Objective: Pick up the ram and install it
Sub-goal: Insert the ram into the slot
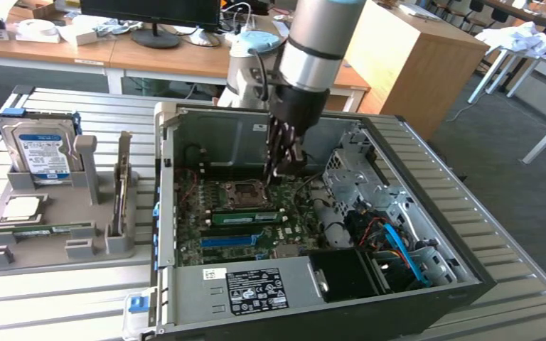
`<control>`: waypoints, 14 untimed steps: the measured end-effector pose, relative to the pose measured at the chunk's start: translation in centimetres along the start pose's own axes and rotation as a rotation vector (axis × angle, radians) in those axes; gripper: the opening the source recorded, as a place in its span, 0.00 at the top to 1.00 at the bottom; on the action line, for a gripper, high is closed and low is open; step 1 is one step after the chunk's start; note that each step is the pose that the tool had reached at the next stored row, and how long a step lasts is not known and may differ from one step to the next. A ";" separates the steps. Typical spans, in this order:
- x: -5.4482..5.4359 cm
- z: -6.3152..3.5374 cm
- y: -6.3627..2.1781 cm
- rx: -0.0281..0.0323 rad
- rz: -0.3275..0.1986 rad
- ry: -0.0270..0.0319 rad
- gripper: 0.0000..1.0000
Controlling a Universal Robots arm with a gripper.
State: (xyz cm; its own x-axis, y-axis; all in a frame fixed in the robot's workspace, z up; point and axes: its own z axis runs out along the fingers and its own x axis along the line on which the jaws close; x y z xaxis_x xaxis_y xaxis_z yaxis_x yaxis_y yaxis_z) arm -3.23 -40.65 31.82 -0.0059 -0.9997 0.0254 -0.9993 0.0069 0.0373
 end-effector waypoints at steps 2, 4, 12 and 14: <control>0.0 -0.56 0.02 0.0000 0.000 0.0000 0.69; 0.0 -1.11 0.04 0.0000 0.000 0.0000 0.69; 0.1 -3.38 0.13 0.0001 0.000 0.0000 0.69; 0.1 -3.81 0.14 0.0000 0.000 0.0000 0.69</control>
State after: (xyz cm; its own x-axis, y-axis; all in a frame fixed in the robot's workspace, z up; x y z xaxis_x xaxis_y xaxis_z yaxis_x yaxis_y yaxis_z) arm -3.23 -40.66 35.63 -0.0059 -0.9997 0.0254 -0.9993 0.0069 0.0373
